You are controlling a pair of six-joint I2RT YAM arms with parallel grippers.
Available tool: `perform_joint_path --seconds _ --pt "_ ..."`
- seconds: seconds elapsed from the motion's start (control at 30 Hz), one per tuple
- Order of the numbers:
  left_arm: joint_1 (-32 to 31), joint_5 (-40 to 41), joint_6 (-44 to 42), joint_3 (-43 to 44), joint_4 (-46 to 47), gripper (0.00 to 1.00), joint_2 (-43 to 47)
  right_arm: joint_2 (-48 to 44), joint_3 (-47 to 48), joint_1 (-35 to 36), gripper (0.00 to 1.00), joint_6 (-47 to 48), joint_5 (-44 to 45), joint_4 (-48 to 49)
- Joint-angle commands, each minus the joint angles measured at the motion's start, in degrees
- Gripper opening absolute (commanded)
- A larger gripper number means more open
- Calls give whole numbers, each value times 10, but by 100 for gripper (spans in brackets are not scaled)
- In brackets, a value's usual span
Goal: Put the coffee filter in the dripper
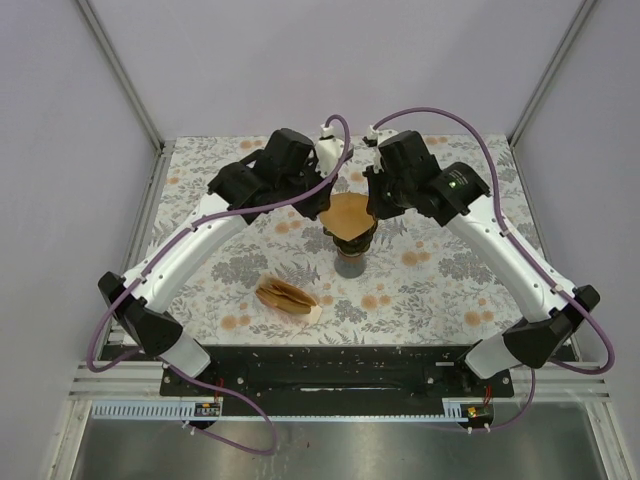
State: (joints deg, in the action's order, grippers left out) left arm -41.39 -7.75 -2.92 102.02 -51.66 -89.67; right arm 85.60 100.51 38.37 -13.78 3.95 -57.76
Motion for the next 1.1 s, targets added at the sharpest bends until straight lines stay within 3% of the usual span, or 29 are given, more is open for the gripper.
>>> perform_joint_path --seconds 0.0,0.6,0.8,1.07 --pt "3 -31 -9 13 -5 7 3 3 22 -8 0 -1 -38 -32" --pt "16 -60 -6 39 -8 7 -69 60 21 -58 0 14 -91 -30" --pt "17 -60 -7 45 -10 7 -82 68 17 -59 19 17 -99 -2" --pt "17 -54 -9 45 -11 7 -91 65 0 -59 20 24 -85 38"
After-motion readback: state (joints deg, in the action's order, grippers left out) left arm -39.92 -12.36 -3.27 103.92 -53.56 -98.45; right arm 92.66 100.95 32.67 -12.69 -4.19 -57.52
